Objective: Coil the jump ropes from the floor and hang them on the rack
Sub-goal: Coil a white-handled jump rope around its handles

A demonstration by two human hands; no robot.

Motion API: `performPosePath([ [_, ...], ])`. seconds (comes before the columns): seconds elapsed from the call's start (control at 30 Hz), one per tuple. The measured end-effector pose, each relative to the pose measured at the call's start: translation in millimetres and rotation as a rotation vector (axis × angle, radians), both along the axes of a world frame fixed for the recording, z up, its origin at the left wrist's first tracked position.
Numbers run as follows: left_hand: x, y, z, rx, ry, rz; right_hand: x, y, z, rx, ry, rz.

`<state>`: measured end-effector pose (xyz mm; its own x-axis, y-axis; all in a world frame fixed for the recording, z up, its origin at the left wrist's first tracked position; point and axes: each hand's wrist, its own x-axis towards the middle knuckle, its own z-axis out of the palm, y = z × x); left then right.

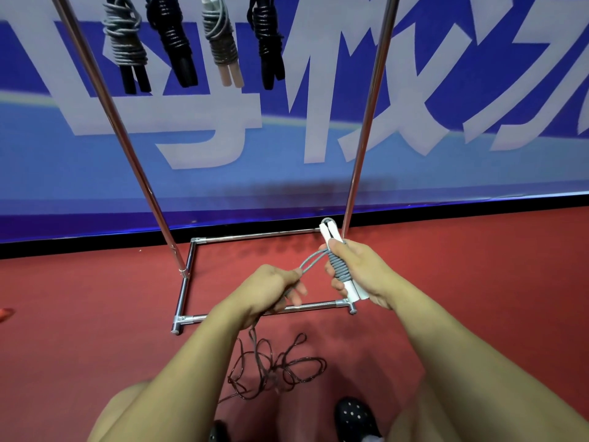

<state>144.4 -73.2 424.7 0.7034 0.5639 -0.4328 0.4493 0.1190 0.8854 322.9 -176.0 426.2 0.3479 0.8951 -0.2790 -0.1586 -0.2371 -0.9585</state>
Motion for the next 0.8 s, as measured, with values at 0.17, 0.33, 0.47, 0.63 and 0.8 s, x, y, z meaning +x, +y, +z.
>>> performPosePath([
  [0.17,1.0,5.9,-6.3,0.126,-0.119,0.155,5.3,1.3,-2.7,0.004,-0.044,-0.072],
  [0.33,4.2,3.1,-2.0,0.205,-0.133,0.212,9.0,3.8,-2.4,-0.023,0.123,-0.06],
  [0.47,2.7,4.6,0.2,0.27,-0.142,0.258,9.3,4.1,-0.5,-0.034,0.202,-0.006],
  [0.63,4.2,1.1,2.1,0.273,-0.176,0.267,6.0,5.9,-2.7,-0.01,0.183,-0.014],
  [0.8,4.2,2.2,3.9,0.299,-0.192,0.276,1.7,5.6,1.4,0.001,0.236,0.014],
])
